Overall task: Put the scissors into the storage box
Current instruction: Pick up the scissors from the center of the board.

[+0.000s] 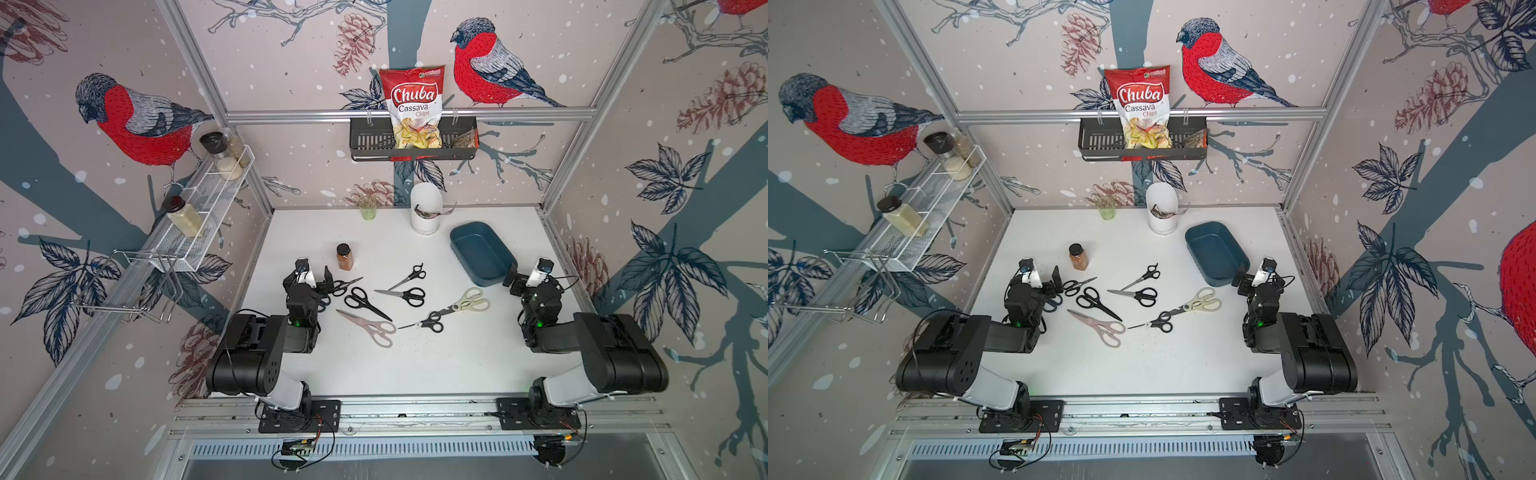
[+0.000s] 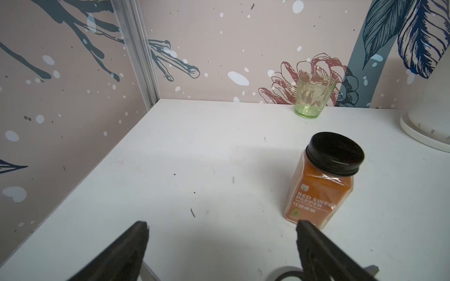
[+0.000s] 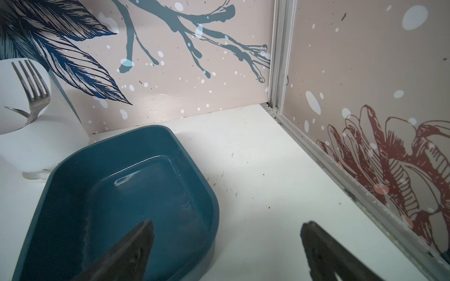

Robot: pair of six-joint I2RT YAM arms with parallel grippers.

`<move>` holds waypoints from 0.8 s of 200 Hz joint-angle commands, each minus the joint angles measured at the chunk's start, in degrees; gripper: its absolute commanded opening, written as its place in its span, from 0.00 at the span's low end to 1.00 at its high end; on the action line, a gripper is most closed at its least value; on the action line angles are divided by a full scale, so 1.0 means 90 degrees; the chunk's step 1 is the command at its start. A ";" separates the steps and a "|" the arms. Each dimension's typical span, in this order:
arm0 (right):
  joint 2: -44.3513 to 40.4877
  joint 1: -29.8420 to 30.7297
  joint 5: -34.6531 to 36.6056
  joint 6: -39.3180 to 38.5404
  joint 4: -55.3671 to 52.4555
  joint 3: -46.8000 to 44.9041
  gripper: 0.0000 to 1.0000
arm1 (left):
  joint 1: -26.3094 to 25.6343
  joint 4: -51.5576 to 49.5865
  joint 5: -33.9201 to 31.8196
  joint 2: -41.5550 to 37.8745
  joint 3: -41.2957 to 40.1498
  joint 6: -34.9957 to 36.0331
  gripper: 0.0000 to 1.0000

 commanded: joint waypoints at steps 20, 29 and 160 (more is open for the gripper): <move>-0.0023 0.0004 -0.0068 0.0054 0.0006 0.0026 1.00 | 0.0010 0.0173 0.0056 -0.0016 0.0027 0.0051 0.98; -0.0020 0.0004 -0.0063 0.0054 0.0007 0.0026 1.00 | 0.0012 0.0175 0.0051 -0.0016 0.0026 0.0053 0.98; -0.0072 -0.0152 -0.0353 0.0158 0.0121 -0.0062 0.99 | 0.0048 0.0144 0.0131 -0.0025 0.0037 0.0029 0.97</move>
